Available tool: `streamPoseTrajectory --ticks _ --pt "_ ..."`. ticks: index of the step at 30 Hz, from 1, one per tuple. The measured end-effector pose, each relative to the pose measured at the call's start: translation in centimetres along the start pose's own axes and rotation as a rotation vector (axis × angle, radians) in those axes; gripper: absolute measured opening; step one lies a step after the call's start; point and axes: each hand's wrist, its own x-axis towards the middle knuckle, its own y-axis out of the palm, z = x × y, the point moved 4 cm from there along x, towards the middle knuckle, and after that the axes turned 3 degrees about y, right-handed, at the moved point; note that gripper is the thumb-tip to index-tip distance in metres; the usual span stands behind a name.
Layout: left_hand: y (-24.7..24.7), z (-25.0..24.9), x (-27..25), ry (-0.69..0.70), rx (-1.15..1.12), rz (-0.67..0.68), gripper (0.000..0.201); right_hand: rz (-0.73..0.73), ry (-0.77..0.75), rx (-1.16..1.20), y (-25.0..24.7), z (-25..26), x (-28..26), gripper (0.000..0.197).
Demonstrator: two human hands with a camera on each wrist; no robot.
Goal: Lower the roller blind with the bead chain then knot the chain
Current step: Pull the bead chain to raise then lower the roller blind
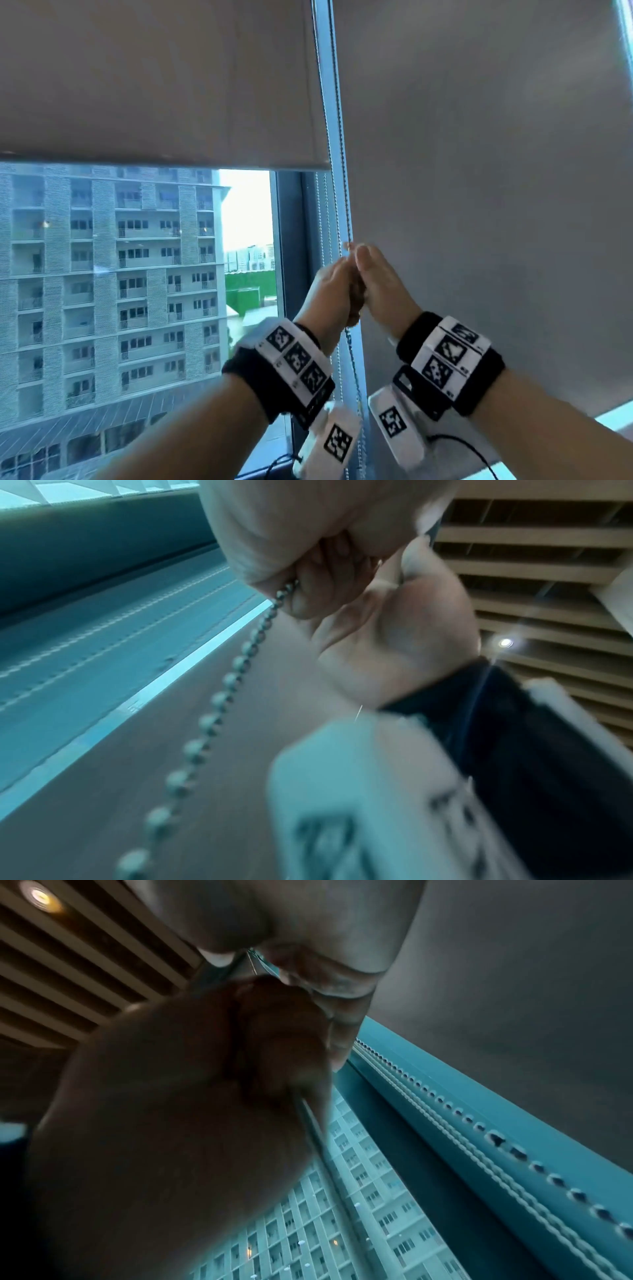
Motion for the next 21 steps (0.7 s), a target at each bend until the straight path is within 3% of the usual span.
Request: streamPoseTrajectory --ticks 7,11,14,18,21 --pt "-0.9 3.7 -3.2 -0.063 0.03 0.107 0.041 0.035 0.09 0.223 1.6 2.7 0.8 0.031" --pt "-0.9 4.1 -3.2 -0.157 0.052 0.229 0.042 0.004 0.002 0.16 2.2 3.1 0.3 0.039" --pt "-0.6 3.6 -3.0 -0.212 0.146 0.359 0.017 0.018 -0.043 0.146 2.1 2.9 -0.4 0.041" --pt "-1.6 2.0 -1.6 -0.125 0.132 0.4 0.033 0.0 -0.128 0.039 1.1 1.6 -1.5 0.04" --pt "-2.2 0.0 -1.0 -0.064 0.04 0.466 0.046 0.024 -0.065 0.057 0.8 0.0 -2.7 0.037"
